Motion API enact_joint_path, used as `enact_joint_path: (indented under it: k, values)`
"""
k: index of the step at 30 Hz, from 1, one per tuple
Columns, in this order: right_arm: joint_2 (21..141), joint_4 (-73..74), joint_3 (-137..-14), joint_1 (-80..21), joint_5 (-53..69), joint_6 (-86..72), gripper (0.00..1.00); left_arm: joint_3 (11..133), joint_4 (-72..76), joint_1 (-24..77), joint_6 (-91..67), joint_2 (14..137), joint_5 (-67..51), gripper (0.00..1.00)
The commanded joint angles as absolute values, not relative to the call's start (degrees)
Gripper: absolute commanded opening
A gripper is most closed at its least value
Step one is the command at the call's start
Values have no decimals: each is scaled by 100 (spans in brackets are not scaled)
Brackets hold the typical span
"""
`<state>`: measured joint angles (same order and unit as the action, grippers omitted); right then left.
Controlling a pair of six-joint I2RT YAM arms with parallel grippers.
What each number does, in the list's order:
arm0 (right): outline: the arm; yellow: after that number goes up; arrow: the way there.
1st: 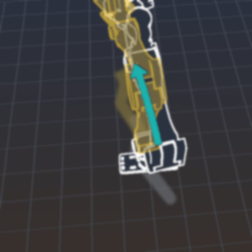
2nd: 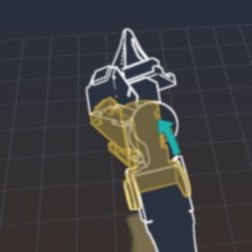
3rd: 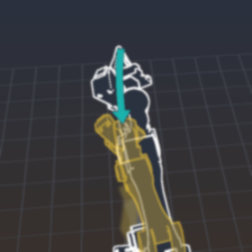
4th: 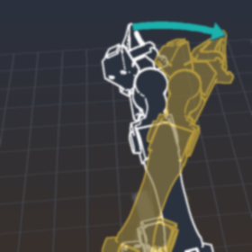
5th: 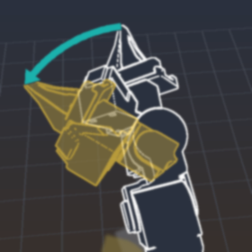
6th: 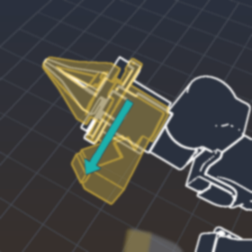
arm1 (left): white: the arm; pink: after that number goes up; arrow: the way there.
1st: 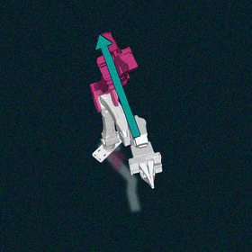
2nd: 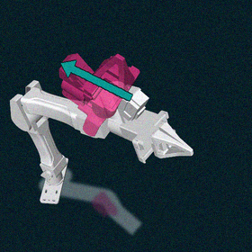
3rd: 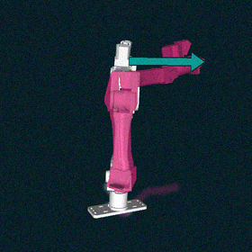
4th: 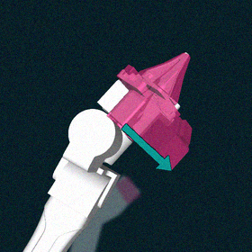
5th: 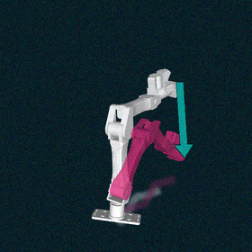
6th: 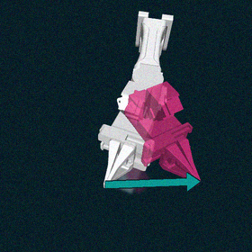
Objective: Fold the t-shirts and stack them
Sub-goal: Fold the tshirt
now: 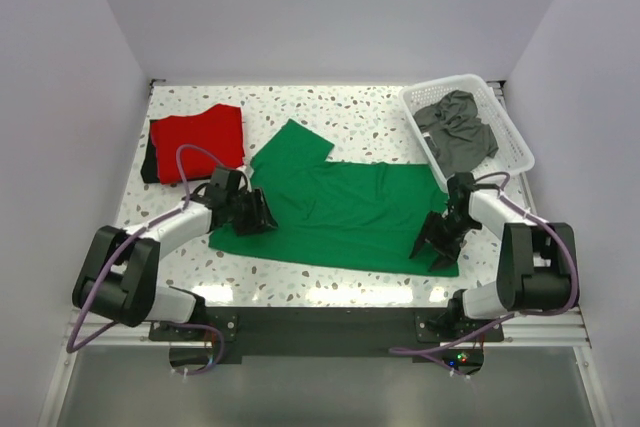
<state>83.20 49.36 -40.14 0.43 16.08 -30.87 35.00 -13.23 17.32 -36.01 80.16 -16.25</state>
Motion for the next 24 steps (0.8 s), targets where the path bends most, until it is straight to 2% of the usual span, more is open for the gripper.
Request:
enact_joint_path:
  k: [1, 6, 11, 18, 24]
  values:
    - [8007, 5519, -4095, 62, 1309, -3068, 60, 3348, -2328, 1696, -3551, 7736, -1257, 56]
    - [7875, 6072, -5149, 53, 1415, -2927, 60, 3944, -2724, 1696, -3419, 7462, -1257, 59]
    - [8305, 6153, -6203, 62, 1416, -2585, 60, 4403, -2540, 1705, -3322, 7707, -1336, 60]
    - [9421, 5617, -6960, 62, 1134, -2434, 60, 5061, -2303, 1696, -3173, 8296, -1354, 60]
    - [9905, 5274, -7347, 70, 809, -2514, 60, 5010, -2040, 1705, -3146, 8525, -1371, 61]
